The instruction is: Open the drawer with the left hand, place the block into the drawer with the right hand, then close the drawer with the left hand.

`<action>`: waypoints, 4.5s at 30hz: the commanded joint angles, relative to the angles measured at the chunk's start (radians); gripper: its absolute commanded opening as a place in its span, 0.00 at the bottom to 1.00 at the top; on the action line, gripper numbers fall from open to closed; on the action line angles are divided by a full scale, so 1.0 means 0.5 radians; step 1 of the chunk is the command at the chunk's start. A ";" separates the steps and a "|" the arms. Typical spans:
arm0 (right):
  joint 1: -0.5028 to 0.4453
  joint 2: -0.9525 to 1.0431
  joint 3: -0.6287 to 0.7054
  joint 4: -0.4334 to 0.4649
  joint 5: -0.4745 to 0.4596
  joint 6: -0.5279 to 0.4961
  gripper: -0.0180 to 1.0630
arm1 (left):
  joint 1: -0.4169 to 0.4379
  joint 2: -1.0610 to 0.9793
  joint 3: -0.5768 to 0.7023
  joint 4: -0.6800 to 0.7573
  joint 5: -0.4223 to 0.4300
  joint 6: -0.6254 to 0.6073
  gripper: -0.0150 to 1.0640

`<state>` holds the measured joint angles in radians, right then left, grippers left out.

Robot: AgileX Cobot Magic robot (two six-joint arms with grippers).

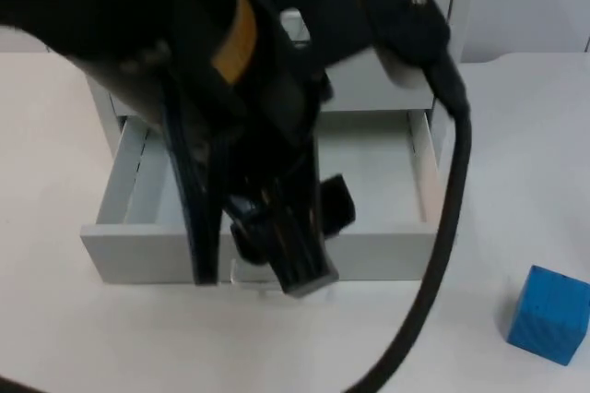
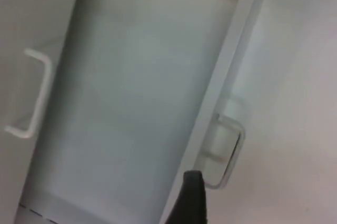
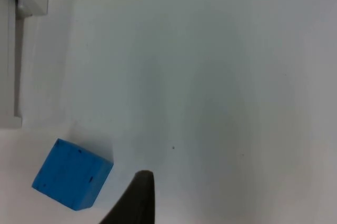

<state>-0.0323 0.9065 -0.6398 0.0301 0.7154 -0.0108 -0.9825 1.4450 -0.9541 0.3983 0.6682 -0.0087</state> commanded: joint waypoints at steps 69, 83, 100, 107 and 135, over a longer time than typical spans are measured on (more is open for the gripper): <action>0.045 0.244 -0.009 0.532 0.164 -0.272 0.99 | 1.850 -1.598 0.683 -0.648 -0.121 -0.104 0.99; 0.892 1.186 -0.128 0.210 -0.416 0.547 0.99 | 1.850 -1.598 0.683 -0.686 -0.134 -0.104 0.99; 0.969 1.587 -0.294 -0.245 -0.509 1.543 0.97 | 1.850 -1.598 0.683 -0.719 -0.149 -0.104 0.99; 0.992 1.768 -0.294 -0.268 -0.479 1.602 0.96 | 1.850 -1.598 0.683 -0.723 -0.149 -0.104 0.99; 0.992 1.218 -0.294 -0.273 -0.457 1.164 0.02 | 1.850 -1.598 0.683 -0.723 -0.149 -0.104 0.99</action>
<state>0.4582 1.5897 -0.7826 -0.1006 0.4580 0.6602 -0.0615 0.6512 -0.6185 0.0479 0.6065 -0.0536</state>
